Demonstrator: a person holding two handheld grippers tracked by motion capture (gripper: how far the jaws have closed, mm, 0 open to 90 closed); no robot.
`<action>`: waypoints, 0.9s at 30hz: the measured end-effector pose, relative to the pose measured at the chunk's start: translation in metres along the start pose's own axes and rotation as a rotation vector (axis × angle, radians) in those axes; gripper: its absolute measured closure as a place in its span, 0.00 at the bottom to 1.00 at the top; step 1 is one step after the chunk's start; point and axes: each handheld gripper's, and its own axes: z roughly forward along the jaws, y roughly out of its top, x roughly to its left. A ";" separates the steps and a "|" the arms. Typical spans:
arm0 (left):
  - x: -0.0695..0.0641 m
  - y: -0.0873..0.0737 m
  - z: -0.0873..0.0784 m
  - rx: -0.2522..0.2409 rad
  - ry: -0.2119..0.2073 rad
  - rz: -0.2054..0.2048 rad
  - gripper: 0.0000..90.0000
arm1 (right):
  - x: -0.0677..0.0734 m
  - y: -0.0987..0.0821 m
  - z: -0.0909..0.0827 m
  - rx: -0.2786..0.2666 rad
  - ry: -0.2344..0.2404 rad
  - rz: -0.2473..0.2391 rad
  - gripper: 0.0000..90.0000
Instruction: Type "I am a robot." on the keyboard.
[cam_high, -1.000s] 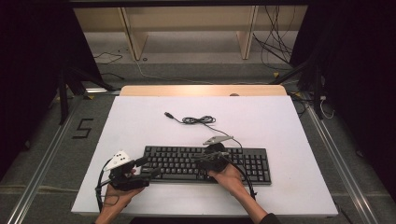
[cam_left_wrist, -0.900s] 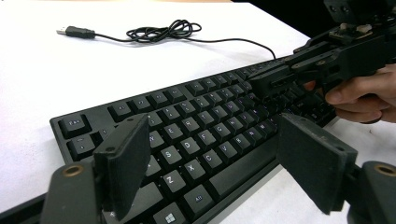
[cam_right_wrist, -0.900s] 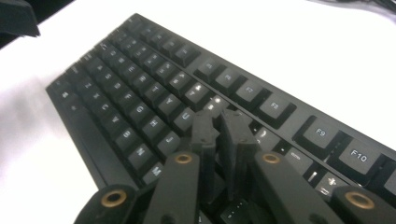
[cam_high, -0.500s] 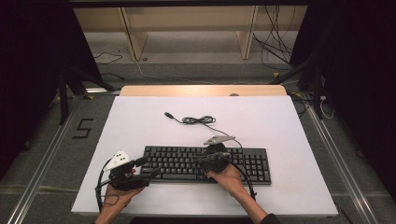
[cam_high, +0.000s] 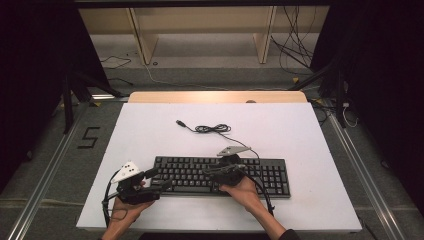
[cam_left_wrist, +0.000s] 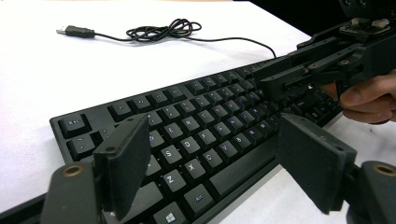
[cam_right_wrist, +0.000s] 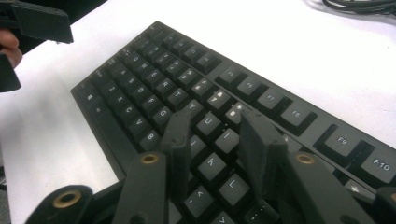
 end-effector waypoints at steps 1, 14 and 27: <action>0.000 0.000 0.000 0.000 0.000 0.000 0.29 | 0.000 0.000 0.000 -0.002 0.002 -0.002 0.71; 0.000 0.000 0.003 0.006 0.005 -0.002 0.29 | 0.006 -0.001 -0.001 -0.008 0.013 -0.013 0.57; 0.005 0.005 0.013 0.031 0.024 -0.024 0.32 | 0.016 -0.006 -0.015 -0.040 0.027 -0.062 0.50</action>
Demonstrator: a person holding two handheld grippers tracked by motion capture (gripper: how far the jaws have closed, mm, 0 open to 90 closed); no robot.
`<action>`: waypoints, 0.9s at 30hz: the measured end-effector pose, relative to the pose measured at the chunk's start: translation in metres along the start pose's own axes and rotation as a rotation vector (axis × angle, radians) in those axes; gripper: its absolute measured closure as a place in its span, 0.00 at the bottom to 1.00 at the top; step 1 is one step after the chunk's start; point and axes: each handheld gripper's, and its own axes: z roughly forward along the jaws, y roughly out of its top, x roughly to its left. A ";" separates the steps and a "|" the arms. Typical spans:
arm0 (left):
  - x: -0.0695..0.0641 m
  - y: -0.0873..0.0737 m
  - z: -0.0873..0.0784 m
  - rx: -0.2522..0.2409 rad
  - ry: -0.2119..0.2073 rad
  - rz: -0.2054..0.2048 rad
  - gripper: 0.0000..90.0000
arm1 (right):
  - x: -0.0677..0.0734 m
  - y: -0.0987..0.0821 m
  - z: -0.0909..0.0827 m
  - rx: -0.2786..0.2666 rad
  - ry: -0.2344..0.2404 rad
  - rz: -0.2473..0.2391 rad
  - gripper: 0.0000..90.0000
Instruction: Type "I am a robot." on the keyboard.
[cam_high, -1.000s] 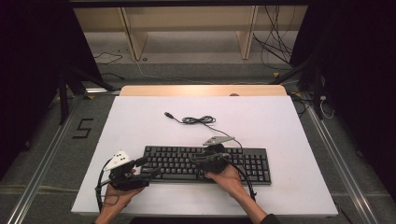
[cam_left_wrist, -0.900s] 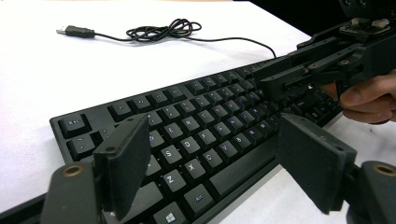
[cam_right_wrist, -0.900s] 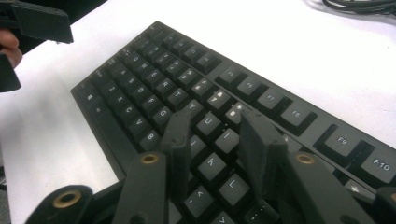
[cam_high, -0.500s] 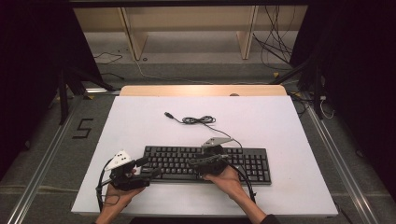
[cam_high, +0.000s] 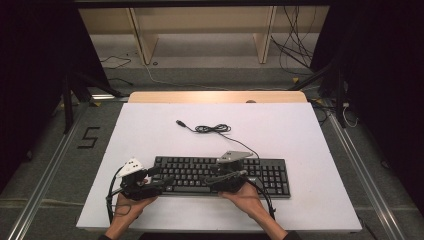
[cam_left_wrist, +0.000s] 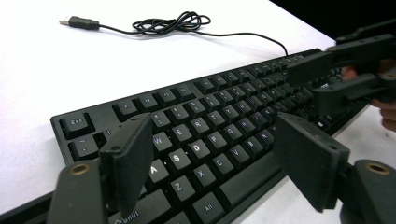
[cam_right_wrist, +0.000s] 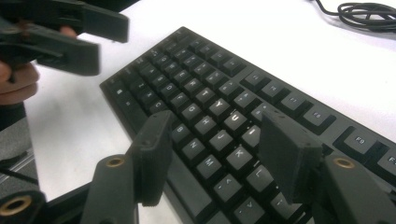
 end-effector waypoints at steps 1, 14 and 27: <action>0.000 0.001 0.001 0.003 0.001 0.002 0.33 | 0.001 -0.001 -0.001 -0.001 0.001 0.001 0.50; -0.004 0.012 0.020 0.059 0.000 0.027 0.54 | -0.001 -0.013 -0.017 -0.025 -0.002 -0.004 0.46; -0.011 0.023 0.051 0.145 -0.029 0.070 0.85 | -0.002 -0.019 -0.029 -0.039 -0.004 -0.005 0.43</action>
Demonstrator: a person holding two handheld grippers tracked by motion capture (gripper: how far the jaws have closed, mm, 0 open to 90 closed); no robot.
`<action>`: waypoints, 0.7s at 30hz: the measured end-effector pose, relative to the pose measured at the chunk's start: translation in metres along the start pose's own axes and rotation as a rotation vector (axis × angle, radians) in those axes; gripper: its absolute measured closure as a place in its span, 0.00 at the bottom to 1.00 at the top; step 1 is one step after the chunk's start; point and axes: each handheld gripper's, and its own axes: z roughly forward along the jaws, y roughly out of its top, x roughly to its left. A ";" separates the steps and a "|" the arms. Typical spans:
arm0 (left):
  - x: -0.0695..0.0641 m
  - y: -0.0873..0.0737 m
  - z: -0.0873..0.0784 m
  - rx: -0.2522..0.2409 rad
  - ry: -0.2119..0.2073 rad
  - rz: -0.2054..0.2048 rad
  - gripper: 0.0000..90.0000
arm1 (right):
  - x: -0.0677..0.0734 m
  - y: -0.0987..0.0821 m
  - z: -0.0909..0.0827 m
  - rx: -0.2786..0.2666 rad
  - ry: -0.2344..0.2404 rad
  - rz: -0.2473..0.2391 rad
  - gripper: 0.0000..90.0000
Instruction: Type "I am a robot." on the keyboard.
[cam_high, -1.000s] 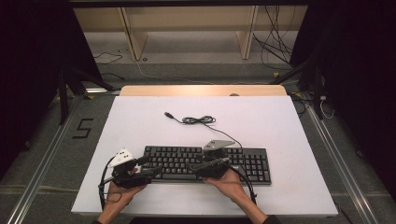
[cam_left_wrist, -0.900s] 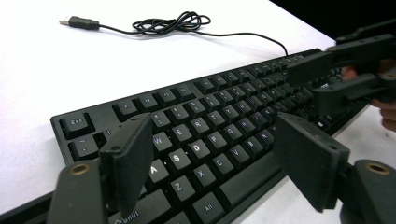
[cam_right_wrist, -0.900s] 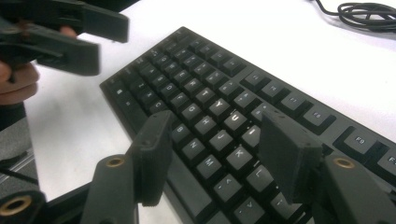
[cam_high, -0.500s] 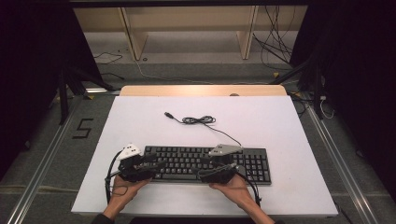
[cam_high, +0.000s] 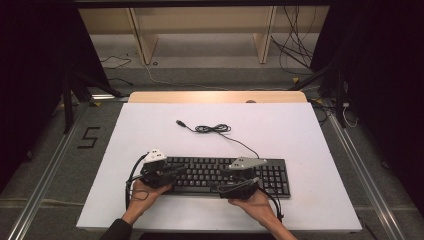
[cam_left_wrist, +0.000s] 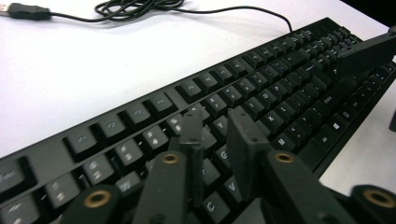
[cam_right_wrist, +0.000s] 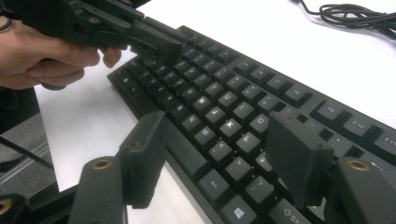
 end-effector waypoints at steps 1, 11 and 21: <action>-0.001 0.001 0.002 0.004 -0.002 0.004 0.88 | 0.000 0.000 -0.001 -0.001 -0.004 0.000 0.43; -0.004 0.007 0.021 0.075 0.011 0.020 0.99 | -0.002 -0.004 -0.008 -0.005 -0.013 0.009 0.40; 0.000 0.007 0.031 0.115 0.035 0.019 0.99 | -0.002 -0.005 -0.012 -0.012 -0.016 0.016 0.38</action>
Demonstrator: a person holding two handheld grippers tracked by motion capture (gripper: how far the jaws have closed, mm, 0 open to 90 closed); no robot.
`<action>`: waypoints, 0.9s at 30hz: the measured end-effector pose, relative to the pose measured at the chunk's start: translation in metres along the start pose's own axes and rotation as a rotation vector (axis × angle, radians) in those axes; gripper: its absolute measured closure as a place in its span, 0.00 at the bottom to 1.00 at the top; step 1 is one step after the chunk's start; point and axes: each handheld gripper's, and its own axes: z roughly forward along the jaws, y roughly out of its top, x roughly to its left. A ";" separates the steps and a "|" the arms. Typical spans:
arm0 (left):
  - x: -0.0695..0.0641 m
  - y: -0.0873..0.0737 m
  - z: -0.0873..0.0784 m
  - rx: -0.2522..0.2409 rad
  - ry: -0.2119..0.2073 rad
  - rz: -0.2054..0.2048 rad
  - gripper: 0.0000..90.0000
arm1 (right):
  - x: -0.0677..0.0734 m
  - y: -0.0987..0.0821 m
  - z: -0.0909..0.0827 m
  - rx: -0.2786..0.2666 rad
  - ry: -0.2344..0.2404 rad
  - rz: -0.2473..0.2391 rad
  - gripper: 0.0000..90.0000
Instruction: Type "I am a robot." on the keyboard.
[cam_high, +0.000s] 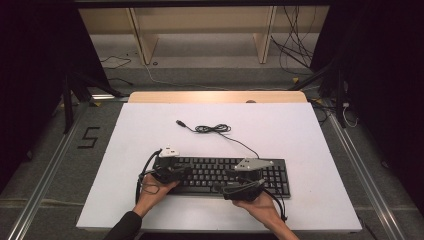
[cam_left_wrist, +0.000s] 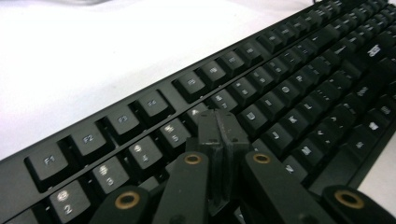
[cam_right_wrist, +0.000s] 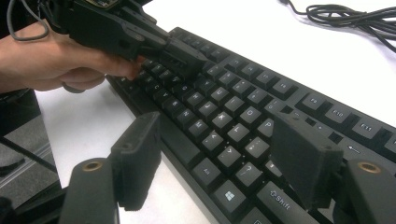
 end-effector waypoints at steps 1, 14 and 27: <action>0.001 -0.001 0.000 -0.002 -0.003 -0.004 0.99 | 0.000 0.000 0.000 0.000 0.000 0.000 0.38; 0.000 -0.001 0.002 0.029 -0.012 -0.019 0.99 | 0.002 -0.001 0.002 0.006 0.002 -0.003 0.39; 0.002 0.003 -0.022 -0.083 -0.035 -0.057 0.87 | 0.002 -0.001 0.002 0.003 -0.001 -0.004 0.39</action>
